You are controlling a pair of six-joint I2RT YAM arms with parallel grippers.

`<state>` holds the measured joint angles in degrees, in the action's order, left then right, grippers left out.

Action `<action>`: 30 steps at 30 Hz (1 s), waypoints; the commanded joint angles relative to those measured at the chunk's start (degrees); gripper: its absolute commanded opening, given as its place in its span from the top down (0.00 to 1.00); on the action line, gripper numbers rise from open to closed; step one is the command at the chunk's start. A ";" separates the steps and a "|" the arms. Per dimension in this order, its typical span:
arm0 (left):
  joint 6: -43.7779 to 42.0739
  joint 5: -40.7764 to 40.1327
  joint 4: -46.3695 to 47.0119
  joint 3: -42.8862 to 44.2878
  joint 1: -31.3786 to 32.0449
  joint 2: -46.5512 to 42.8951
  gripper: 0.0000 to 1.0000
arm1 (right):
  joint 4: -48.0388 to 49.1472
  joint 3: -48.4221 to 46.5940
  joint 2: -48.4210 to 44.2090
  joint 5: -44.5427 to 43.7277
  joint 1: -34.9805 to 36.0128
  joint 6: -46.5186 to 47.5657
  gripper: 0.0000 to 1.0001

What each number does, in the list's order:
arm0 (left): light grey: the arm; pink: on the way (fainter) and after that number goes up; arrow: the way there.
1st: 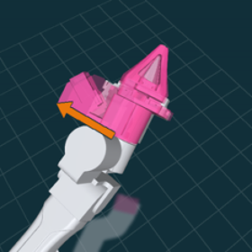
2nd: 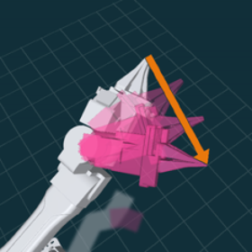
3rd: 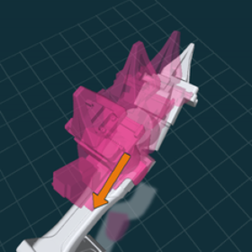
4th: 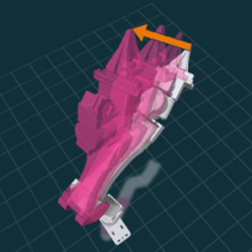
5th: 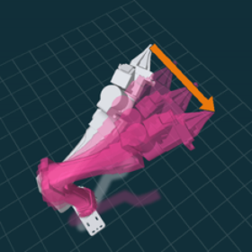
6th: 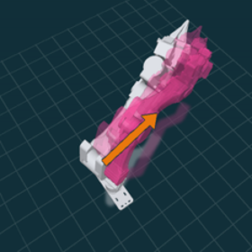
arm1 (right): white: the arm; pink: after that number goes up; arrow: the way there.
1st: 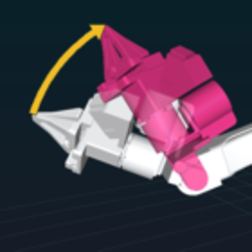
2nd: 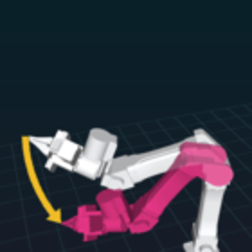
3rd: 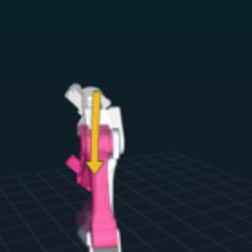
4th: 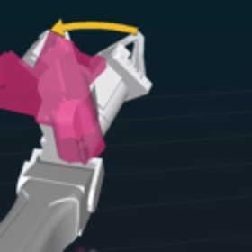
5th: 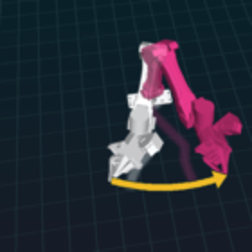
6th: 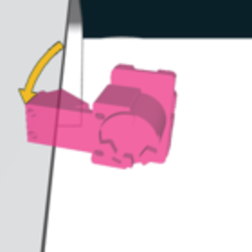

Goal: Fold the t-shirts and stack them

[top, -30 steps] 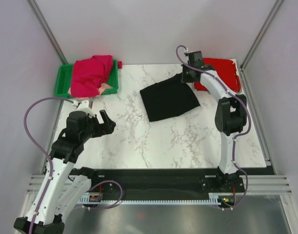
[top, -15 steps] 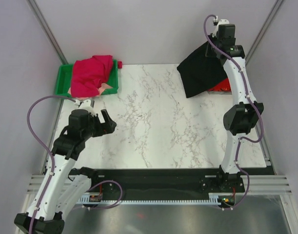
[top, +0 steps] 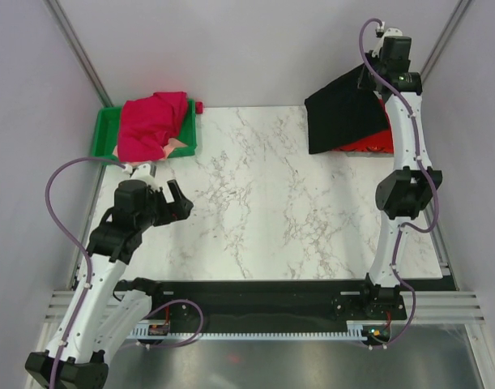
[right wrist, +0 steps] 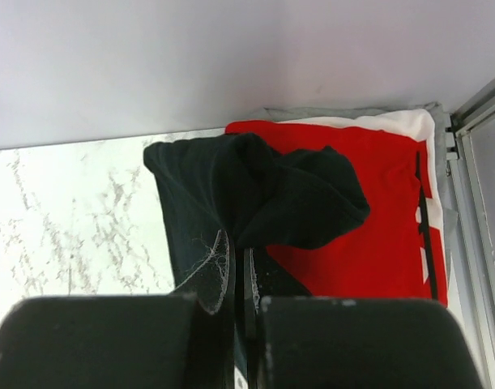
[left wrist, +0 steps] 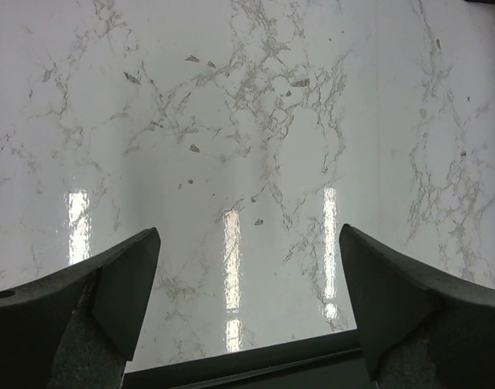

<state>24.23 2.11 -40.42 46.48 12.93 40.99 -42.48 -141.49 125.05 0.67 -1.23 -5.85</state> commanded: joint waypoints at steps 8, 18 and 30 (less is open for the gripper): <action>-2.61 0.88 2.02 -0.34 -0.18 0.58 0.01 | 10.73 -4.76 7.38 1.63 -6.76 -0.84 1.00; -2.34 -0.09 1.93 -0.42 -0.18 1.99 0.01 | 24.02 -0.28 21.36 -10.85 -10.37 -0.13 0.78; -2.34 0.44 1.93 -0.42 0.17 2.42 0.00 | 24.90 9.47 -3.39 -23.26 -9.40 -10.58 0.02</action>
<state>24.21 2.07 -40.16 46.48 12.95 43.24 -22.31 -130.45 137.47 -18.87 -11.27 -12.34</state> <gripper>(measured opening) 0.993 0.981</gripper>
